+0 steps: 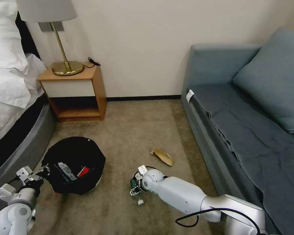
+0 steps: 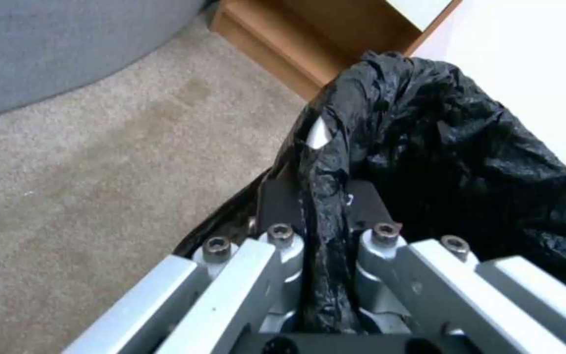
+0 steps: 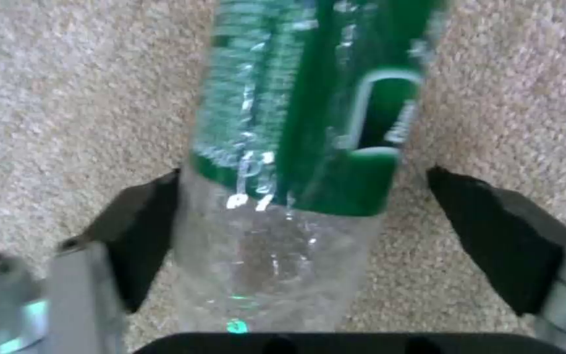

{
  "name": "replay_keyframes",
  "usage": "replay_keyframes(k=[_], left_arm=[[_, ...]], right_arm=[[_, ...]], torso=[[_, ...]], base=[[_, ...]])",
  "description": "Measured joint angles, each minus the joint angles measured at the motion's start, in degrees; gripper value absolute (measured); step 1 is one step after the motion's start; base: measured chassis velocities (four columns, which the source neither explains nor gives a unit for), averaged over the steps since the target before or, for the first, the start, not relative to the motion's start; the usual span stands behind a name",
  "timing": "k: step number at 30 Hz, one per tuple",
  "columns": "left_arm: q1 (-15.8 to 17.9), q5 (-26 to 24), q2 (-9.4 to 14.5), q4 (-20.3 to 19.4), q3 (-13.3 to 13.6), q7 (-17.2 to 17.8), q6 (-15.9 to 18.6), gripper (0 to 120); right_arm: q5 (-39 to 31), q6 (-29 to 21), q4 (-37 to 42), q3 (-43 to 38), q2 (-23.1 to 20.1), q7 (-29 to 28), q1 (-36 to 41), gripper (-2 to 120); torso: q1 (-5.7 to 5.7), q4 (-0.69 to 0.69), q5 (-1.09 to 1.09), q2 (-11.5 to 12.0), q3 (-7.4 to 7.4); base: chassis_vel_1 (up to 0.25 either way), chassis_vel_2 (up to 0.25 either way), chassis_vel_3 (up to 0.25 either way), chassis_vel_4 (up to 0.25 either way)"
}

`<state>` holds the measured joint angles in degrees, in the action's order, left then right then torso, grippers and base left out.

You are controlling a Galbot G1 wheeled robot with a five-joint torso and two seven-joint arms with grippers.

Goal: Pick up the trash bin, then pick up the garbage on the floor and place it into the trash bin.

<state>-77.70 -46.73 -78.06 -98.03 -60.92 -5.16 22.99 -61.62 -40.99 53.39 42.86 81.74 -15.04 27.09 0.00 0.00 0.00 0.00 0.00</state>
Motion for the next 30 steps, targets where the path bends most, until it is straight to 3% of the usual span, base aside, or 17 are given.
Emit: replay_keyframes(k=[1, 13, 17, 20, 27, 30], left_arm=[[0.09, 0.09, -0.09, 0.11, 0.10, -0.02, -0.11, 5], [0.28, 0.14, 0.23, 0.50, 0.13, -0.22, -0.19, 5], [0.52, 0.17, 0.10, 0.39, 0.67, -0.21, -0.19, 5], [0.67, 0.44, -0.22, -0.08, 1.33, -0.13, -0.13, 5], [0.92, 0.94, -0.59, -0.78, 2.56, 0.14, 0.02, 5], [1.13, 0.97, -0.65, -1.33, 3.53, 0.40, 0.28, 5]], right_arm=[[0.42, 0.15, -0.25, 0.03, 0.05, 0.16, -0.01, 77], [1.91, 0.97, -0.78, -0.72, 0.13, 0.75, 0.56, 45], [2.09, 1.17, -0.27, -1.19, -0.38, 0.74, 0.66, 37], [1.86, 1.12, 1.41, -2.19, -1.14, 0.56, 0.83, 30], [1.74, 1.13, 7.29, -4.77, -4.40, -1.27, -0.90, 26], [2.77, 1.56, 13.29, -7.55, -6.84, -2.35, -2.07, 26]], torso=[[0.00, -0.01, -0.01, -0.01, -0.01], [-0.01, -0.05, -0.04, -0.02, -0.02], [0.00, 0.00, 0.00, 0.00, 0.00], [0.00, 0.10, 0.11, 0.02, 0.02], [0.01, 0.01, 0.03, 0.02, 0.02], [0.00, 0.01, 0.02, 0.02, 0.01]], base=[[0.000, 0.000, 0.000, 0.000], [0.000, 0.000, 0.000, 0.000], [0.000, 0.000, 0.000, 0.000], [0.000, 0.000, 0.000, 0.000], [0.000, 0.000, 0.000, 0.000], [0.000, 0.000, 0.000, 0.000]])
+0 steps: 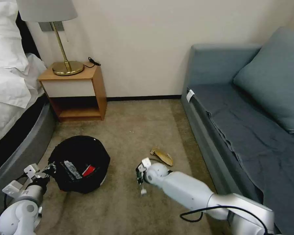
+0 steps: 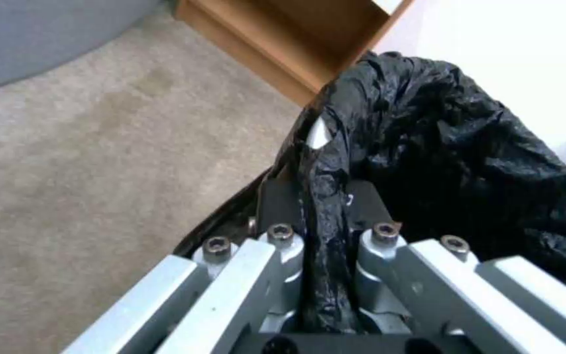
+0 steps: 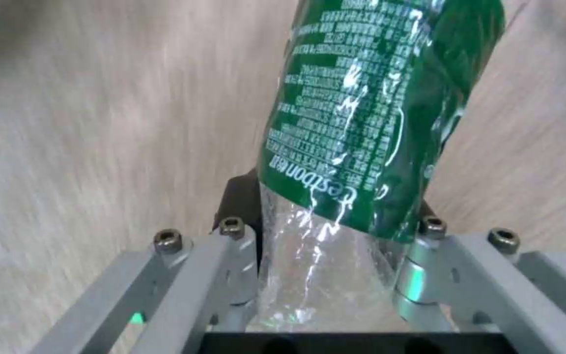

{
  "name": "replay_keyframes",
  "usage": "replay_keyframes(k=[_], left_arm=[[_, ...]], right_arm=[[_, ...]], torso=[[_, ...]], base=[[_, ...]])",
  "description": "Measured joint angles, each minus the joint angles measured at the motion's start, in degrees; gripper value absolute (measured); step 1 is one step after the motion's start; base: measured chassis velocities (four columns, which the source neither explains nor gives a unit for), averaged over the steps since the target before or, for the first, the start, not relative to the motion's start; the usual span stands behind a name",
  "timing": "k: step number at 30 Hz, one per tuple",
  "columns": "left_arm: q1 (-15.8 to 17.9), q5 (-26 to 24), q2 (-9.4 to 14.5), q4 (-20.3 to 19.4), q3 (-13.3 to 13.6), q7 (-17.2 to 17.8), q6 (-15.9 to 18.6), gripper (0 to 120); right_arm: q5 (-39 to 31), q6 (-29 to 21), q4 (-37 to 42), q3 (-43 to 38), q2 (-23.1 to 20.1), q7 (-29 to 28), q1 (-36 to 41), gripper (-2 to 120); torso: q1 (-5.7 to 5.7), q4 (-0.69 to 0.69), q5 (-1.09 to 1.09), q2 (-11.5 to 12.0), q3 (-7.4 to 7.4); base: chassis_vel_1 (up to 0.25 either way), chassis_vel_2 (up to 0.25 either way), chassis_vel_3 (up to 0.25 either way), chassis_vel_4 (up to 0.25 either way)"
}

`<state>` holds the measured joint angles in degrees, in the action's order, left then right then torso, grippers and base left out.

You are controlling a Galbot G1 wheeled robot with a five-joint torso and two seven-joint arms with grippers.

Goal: Pick up the trash bin, then pick up the garbage on the floor and place it into the trash bin.

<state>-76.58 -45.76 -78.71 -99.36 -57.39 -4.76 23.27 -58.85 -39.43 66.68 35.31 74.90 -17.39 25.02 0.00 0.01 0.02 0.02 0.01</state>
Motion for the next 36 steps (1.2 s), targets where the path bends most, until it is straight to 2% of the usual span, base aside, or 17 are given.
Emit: replay_keyframes(k=[1, 4, 6, 9, 12, 19, 23, 24, 29, 36], left_arm=[[0.00, 0.00, 0.00, 0.00, 0.00, 0.00, 0.00, 5], [0.27, 0.00, 0.01, -0.36, 1.44, 0.28, 0.33, 5], [0.37, 0.01, 0.00, -0.37, 1.73, 0.33, 0.38, 5], [0.97, 0.67, 0.09, 0.05, 3.09, 0.37, 0.50, 5], [1.17, 0.80, 0.17, 0.13, 3.88, 0.44, 0.65, 5], [1.65, 1.34, -0.44, -1.37, 7.78, 1.10, 1.92, 5], [1.96, 1.51, -0.87, -2.07, 8.82, 1.49, 2.39, 5], [2.03, 1.37, -1.03, -2.58, 8.96, 1.73, 2.72, 5], [1.93, 0.35, -1.12, -3.26, 8.54, 2.05, 3.12, 5], [1.93, -0.15, -1.30, -3.29, 7.73, 2.13, 3.15, 5]], right_arm=[[0.00, 0.00, 0.00, 0.00, 0.00, 0.00, 0.00, 26], [1.54, 1.69, 7.56, -4.56, -2.19, -1.85, -1.48, 26], [2.03, 2.70, 8.96, -5.52, -2.59, -2.45, -1.99, 26], [4.55, 7.16, 12.95, -8.37, -3.75, -4.27, -5.05, 26], [5.41, 9.52, 14.65, -9.07, -4.26, -4.21, -7.04, 26], [8.23, 17.31, 21.37, -7.91, -3.60, 0.04, -11.51, 26], [11.76, 21.09, 23.22, -5.28, -2.29, 2.93, -12.26, 26], [14.66, 23.92, 24.18, -3.02, -1.80, 5.30, -12.08, 26], [17.56, 26.90, 26.01, -0.15, -2.08, 7.98, -10.45, 26], [19.74, 28.02, 28.57, 2.20, -3.31, 10.49, -6.81, 26]], torso=[[0.00, 0.00, 0.00, 0.00, 0.00], [0.00, 0.01, 0.00, 0.00, 0.00], [0.00, 0.00, 0.00, 0.00, 0.00], [0.00, -0.01, -0.01, 0.00, 0.00], [0.00, -0.01, -0.02, 0.00, -0.01], [0.00, -0.01, -0.02, -0.01, -0.01], [0.00, 0.00, -0.02, -0.01, -0.01], [0.00, 0.00, -0.02, -0.01, -0.01], [0.00, 0.00, -0.02, -0.01, -0.01], [0.00, 0.00, -0.02, -0.02, -0.01]], base=[[0.000, 0.000, 0.000, 0.000], [0.000, 0.000, 0.000, 0.000], [0.000, 0.000, 0.000, 0.000], [0.000, 0.000, 0.000, 0.000], [0.000, 0.000, 0.000, 0.000], [0.000, 0.000, 0.000, 0.000], [0.000, 0.000, 0.000, 0.000], [0.000, 0.000, 0.000, 0.000], [0.000, 0.000, 0.000, 0.000], [0.000, 0.000, 0.000, 0.000]])
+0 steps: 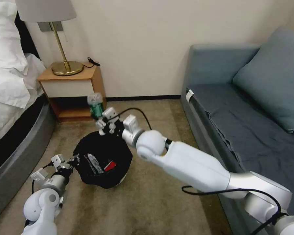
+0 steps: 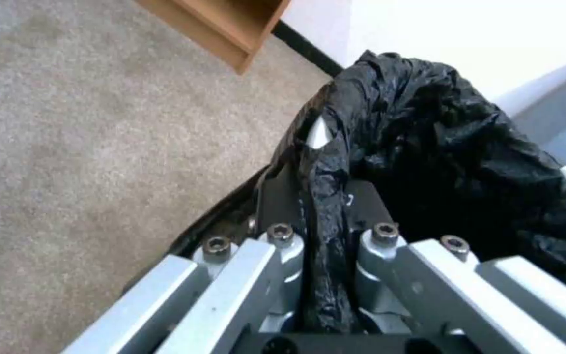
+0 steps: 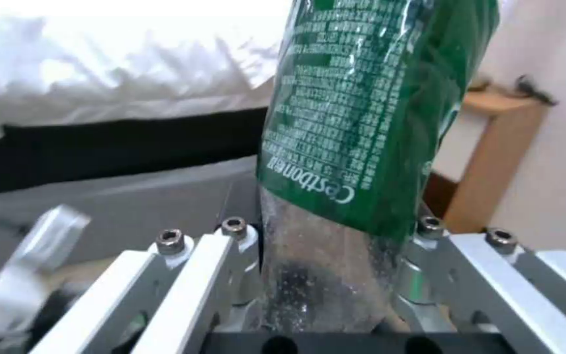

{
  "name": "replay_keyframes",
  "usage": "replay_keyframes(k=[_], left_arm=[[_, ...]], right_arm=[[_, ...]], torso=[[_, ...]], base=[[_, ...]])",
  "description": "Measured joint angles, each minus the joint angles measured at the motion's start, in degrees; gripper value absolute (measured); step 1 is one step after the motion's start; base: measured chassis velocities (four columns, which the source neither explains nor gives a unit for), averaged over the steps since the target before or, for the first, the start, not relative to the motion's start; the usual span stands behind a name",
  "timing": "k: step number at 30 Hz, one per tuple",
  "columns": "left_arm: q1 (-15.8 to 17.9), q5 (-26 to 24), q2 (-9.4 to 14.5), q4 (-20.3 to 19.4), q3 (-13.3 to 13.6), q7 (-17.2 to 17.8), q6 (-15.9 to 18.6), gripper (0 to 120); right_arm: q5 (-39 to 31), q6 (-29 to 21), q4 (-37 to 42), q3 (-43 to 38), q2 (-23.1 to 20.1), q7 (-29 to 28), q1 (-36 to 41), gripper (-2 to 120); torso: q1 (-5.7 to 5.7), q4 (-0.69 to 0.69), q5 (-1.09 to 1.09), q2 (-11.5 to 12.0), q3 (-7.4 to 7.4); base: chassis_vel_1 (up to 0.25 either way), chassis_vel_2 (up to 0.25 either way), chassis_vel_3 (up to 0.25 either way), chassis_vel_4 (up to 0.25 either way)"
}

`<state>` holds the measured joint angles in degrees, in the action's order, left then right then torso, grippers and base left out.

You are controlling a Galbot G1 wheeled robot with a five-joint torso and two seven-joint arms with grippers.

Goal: Pick up the trash bin, then pick up the garbage on the floor and place it into the trash bin.

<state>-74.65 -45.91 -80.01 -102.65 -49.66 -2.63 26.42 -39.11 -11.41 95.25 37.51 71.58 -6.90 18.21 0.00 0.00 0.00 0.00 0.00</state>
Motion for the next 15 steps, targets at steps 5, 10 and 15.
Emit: replay_keyframes(k=[5, 10, 15], left_arm=[[0.18, -0.05, -0.48, -0.21, 0.05, 0.02, 0.00, 5], [0.29, -0.05, -0.84, -0.37, 0.22, 0.08, 0.02, 5], [0.29, -0.08, -1.02, -0.49, 0.26, 0.09, 0.04, 5]], right_arm=[[1.67, 0.24, 0.18, 1.60, -0.29, 0.92, 2.76, 25], [3.65, 0.24, -0.06, 3.02, 0.28, 1.26, 5.50, 25], [4.24, 0.09, -0.29, 4.51, 0.74, 1.60, 6.10, 25]], torso=[[0.00, -0.01, 0.00, 0.00, 0.00], [0.00, -0.01, 0.00, 0.00, 0.00], [0.00, 0.00, 0.00, 0.00, 0.00]], base=[[0.000, 0.000, 0.000, 0.000], [0.000, 0.000, 0.000, 0.000], [0.000, 0.000, 0.000, 0.000]])
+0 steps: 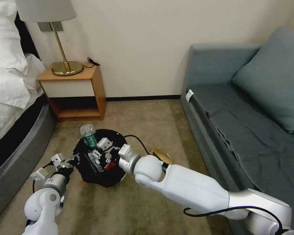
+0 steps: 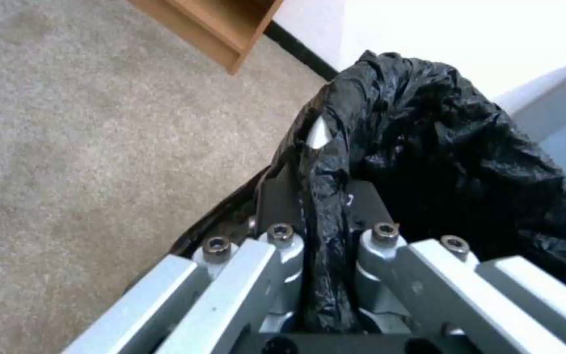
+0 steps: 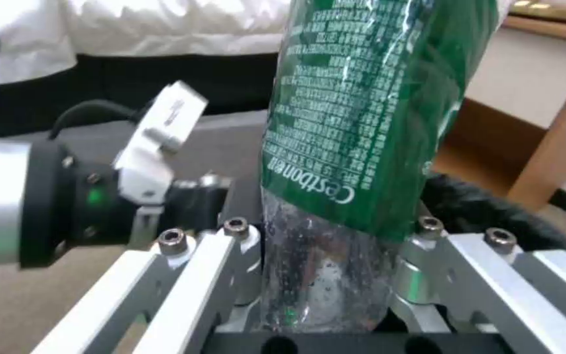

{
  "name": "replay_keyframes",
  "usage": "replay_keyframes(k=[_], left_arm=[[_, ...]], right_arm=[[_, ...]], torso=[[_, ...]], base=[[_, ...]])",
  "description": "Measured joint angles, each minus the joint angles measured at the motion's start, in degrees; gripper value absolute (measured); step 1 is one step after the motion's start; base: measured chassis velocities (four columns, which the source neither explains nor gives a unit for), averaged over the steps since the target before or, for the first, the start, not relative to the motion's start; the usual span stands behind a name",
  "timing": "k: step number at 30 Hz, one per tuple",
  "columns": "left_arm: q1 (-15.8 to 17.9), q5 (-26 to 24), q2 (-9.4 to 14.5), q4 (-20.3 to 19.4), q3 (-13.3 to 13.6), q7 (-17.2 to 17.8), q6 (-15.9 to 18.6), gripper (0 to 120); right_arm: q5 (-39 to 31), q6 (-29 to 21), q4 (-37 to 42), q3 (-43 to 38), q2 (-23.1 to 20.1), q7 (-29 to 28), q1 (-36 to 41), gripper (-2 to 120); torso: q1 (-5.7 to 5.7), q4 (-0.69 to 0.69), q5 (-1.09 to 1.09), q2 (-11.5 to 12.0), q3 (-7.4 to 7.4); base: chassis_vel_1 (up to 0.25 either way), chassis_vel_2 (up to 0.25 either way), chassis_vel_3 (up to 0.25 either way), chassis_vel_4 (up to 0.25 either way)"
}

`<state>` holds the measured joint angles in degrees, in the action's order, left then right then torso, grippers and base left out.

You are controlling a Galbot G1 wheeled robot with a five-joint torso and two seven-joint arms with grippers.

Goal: Pick up the trash bin, then pick up the garbage on the floor and place it into the trash bin.

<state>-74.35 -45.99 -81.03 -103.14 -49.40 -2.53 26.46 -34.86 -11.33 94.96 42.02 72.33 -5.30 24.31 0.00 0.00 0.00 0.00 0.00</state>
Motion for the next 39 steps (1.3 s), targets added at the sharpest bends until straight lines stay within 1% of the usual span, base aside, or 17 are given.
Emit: replay_keyframes(k=[3, 6, 7, 10, 11, 12, 15, 16, 20, 21, 23, 27, 29, 30, 34, 35, 39], left_arm=[[-0.01, -0.12, -0.05, -0.11, 0.01, 0.00, 0.00, 5], [-0.18, -0.38, -0.04, -0.43, -0.02, 0.00, 0.14, 5], [-0.18, -0.38, -0.04, -0.43, -0.02, 0.00, 0.14, 5], [-0.43, -0.61, -0.06, -0.75, -0.03, -0.01, 0.28, 5], [-0.50, -0.69, -0.08, -0.87, -0.03, -0.02, 0.31, 5], [-0.50, -0.69, -0.08, -0.87, -0.03, -0.02, 0.31, 5], [-0.84, -1.12, -0.20, -1.32, -0.03, -0.03, 0.62, 5], [-0.84, -1.12, -0.20, -1.32, -0.03, -0.03, 0.62, 5], [-1.03, -1.41, -0.26, -1.73, -0.03, 0.13, 0.86, 5], [-1.03, -1.41, -0.26, -1.73, -0.03, 0.13, 0.86, 5], [-1.04, -1.42, -0.25, -1.79, -0.10, 0.30, 0.82, 5], [-1.02, -0.89, -0.18, -1.74, -0.78, 0.49, 0.11, 5], [-1.02, -0.42, -0.09, -1.53, -1.49, 0.53, -0.44, 5], [-1.02, -0.42, -0.09, -1.53, -1.49, 0.53, -0.44, 5], [-1.14, -0.06, -0.04, -1.60, -2.34, 0.63, -1.08, 5], [-1.14, -0.06, -0.04, -1.60, -2.34, 0.63, -1.08, 5], [-1.53, -0.04, -0.11, -2.60, -2.59, 0.75, -1.18, 5]], right_arm=[[0.48, 0.00, -0.28, 0.35, 0.16, 0.14, 0.32, 26], [1.25, 0.00, -0.81, 0.38, 0.32, 0.22, 0.80, 38], [1.25, 0.00, -0.81, 0.38, 0.32, 0.22, 0.80, 38], [1.93, 0.00, -1.24, 0.13, 0.25, 0.22, 1.08, 53], [2.08, 0.00, -1.35, -0.01, 0.18, 0.19, 1.16, 56], [2.08, 0.00, -1.35, -0.01, 0.18, 0.19, 1.16, 56], [2.30, 0.00, -1.57, -0.69, -0.12, 0.02, 1.58, 71], [2.30, 0.00, -1.57, -0.69, -0.12, 0.02, 1.58, 71], [2.33, -0.17, -1.56, -2.30, -0.38, -0.28, 2.32, 89], [2.33, -0.17, -1.56, -2.30, -0.38, -0.28, 2.32, 89], [2.29, -0.13, -1.12, -3.21, -0.69, -1.00, 2.59, 98], [2.21, 0.29, 0.20, -6.22, -1.15, -3.34, 3.22, 100], [3.93, 1.17, 0.69, -9.20, -1.82, -5.40, 3.96, 100], [3.93, 1.17, 0.69, -9.20, -1.82, -5.40, 3.96, 100], [9.44, 1.30, 3.33, -18.00, -3.67, -8.75, 8.75, 100], [9.44, 1.30, 3.33, -18.00, -3.67, -8.75, 8.75, 100], [17.24, 3.00, 5.53, -27.73, -6.68, -9.24, 15.95, 100]], torso=[[0.00, 0.00, 0.00, 0.00, 0.00], [0.00, 0.00, 0.00, 0.00, 0.00], [0.00, 0.00, 0.00, 0.00, 0.00], [0.00, 0.00, 0.00, 0.00, 0.00], [0.00, 0.00, 0.00, 0.00, 0.00], [0.00, 0.00, 0.00, 0.00, 0.00], [0.00, 0.00, 0.00, 0.00, 0.00], [0.00, 0.00, 0.00, 0.00, 0.00], [0.00, 0.00, 0.00, 0.00, 0.00], [0.00, 0.00, 0.00, 0.00, 0.00], [0.00, 0.00, 0.00, 0.00, 0.00], [0.00, 0.00, 0.00, 0.00, 0.00], [0.00, 0.01, 0.00, 0.00, 0.00], [0.00, 0.01, 0.00, 0.00, 0.00], [0.00, 0.00, 0.01, 0.00, 0.00], [0.00, 0.00, 0.01, 0.00, 0.00], [0.00, -0.02, 0.02, 0.00, 0.00]], base=[[0.000, 0.000, 0.000, 0.000], [0.000, 0.000, 0.000, 0.000], [0.000, 0.000, 0.000, 0.000], [0.000, 0.000, 0.000, 0.000], [0.000, 0.000, 0.000, 0.000], [0.000, 0.000, 0.000, 0.000], [0.000, 0.000, 0.000, 0.000], [0.000, 0.000, 0.000, 0.000], [0.000, 0.000, 0.000, 0.000], [0.000, 0.000, 0.000, 0.000], [0.000, 0.000, 0.000, 0.000], [0.000, 0.000, 0.000, 0.000], [0.000, 0.000, 0.000, 0.000], [0.000, 0.000, 0.000, 0.000], [0.000, 0.000, 0.000, 0.000], [0.000, 0.000, 0.000, 0.000], [0.000, 0.000, 0.000, 0.000]])
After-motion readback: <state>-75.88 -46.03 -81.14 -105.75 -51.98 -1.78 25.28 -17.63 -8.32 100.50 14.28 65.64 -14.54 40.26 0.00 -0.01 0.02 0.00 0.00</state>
